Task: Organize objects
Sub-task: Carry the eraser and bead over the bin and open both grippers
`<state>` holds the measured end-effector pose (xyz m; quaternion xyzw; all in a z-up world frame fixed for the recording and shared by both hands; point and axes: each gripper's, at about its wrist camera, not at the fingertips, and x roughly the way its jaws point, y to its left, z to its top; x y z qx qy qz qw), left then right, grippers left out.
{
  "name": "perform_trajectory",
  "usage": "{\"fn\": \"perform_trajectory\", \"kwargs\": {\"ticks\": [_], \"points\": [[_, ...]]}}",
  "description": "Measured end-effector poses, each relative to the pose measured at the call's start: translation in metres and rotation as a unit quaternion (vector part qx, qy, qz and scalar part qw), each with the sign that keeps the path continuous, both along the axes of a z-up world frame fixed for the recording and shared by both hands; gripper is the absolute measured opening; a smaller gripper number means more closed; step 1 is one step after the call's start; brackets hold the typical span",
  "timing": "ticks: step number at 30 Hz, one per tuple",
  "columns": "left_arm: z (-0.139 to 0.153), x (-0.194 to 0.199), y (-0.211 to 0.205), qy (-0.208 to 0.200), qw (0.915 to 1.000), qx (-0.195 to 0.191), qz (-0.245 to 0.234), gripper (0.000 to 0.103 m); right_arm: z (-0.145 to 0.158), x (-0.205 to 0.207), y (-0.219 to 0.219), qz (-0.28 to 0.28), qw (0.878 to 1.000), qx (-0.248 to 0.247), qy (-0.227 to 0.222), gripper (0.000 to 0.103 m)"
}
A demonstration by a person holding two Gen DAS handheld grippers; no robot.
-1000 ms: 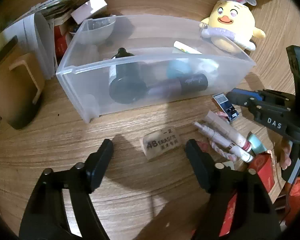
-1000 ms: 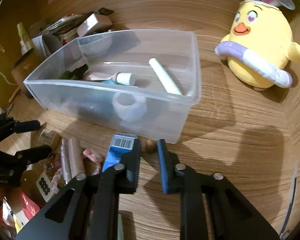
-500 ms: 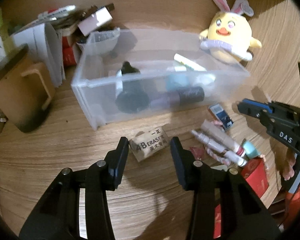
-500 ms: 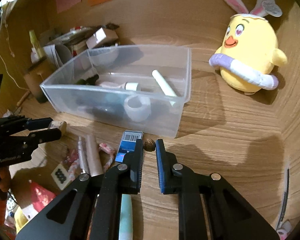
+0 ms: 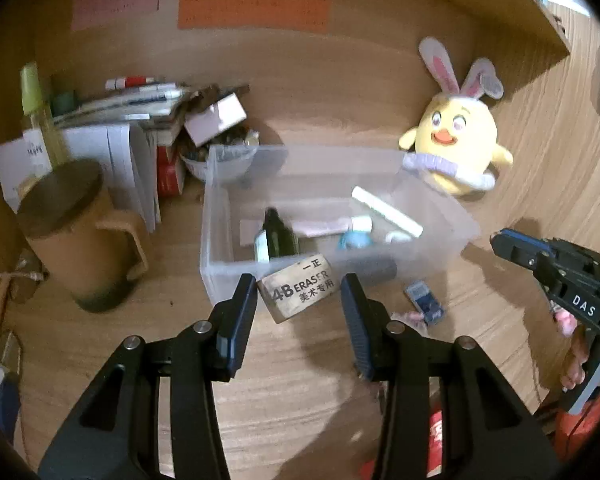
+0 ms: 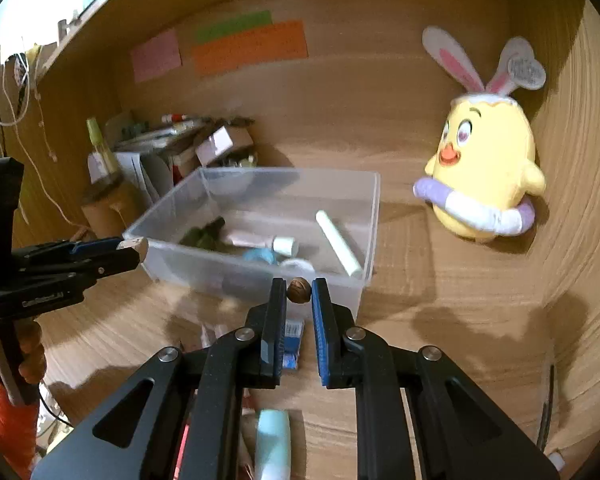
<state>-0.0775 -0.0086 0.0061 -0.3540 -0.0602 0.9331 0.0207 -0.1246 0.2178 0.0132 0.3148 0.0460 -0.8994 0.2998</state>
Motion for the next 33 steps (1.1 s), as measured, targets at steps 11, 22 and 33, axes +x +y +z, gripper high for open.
{"fn": "perform_trajectory", "kwargs": {"ticks": [11, 22, 33], "points": [[0.024, -0.022, -0.003, 0.033, 0.9994, -0.007, 0.008, 0.043, 0.013, -0.019, -0.012, -0.001, 1.000, -0.010, 0.014, 0.012], [0.008, -0.057, 0.002, -0.003, 1.0000, -0.006, -0.003, 0.043, 0.001, -0.058, -0.028, -0.016, 1.000, 0.013, -0.014, 0.012], [-0.020, -0.087, 0.004, -0.047, 0.9987, -0.018, -0.005, 0.043, -0.027, -0.082, -0.048, -0.010, 0.998, 0.055, -0.041, 0.012]]}}
